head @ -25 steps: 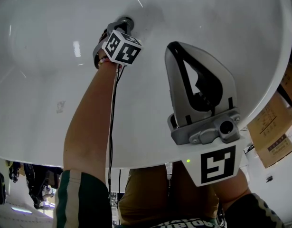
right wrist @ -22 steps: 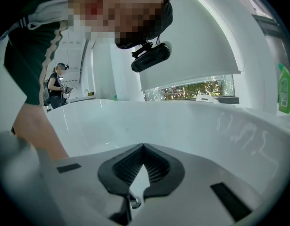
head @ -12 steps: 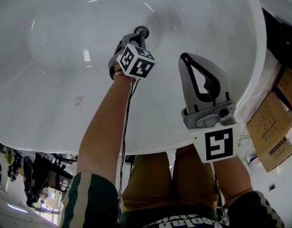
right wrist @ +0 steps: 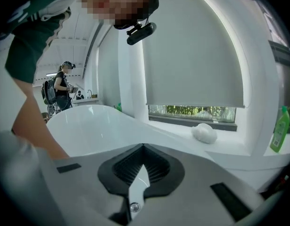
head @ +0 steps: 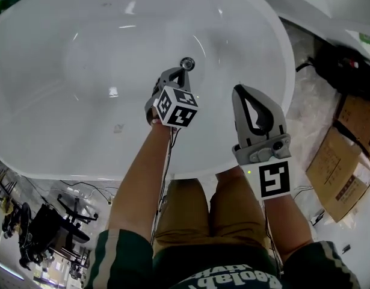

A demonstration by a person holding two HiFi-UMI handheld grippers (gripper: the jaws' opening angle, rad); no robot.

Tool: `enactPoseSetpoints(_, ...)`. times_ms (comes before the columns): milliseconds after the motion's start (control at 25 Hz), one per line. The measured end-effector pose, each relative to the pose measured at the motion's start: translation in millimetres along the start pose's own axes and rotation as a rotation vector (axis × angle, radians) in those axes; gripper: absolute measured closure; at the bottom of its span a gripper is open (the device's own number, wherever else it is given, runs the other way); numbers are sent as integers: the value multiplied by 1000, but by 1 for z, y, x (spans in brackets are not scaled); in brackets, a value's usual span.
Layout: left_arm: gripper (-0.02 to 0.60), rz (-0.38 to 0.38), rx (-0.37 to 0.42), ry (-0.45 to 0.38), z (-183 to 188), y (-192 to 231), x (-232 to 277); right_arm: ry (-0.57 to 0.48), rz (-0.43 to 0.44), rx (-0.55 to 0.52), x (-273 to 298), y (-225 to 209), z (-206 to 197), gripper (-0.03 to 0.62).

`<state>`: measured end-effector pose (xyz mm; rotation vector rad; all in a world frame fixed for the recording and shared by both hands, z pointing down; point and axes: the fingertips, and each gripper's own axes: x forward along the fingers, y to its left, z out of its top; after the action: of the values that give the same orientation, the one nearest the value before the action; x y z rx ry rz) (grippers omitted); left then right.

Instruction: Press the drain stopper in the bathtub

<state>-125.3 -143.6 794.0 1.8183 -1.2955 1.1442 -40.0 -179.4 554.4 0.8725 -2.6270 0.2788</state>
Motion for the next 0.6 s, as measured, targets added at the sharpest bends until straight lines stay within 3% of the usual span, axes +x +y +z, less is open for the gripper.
enactPoseSetpoints(600, 574, 35, -27, -231, 60, -5, -163, -74, -46, -53, -64, 37, 103, 583)
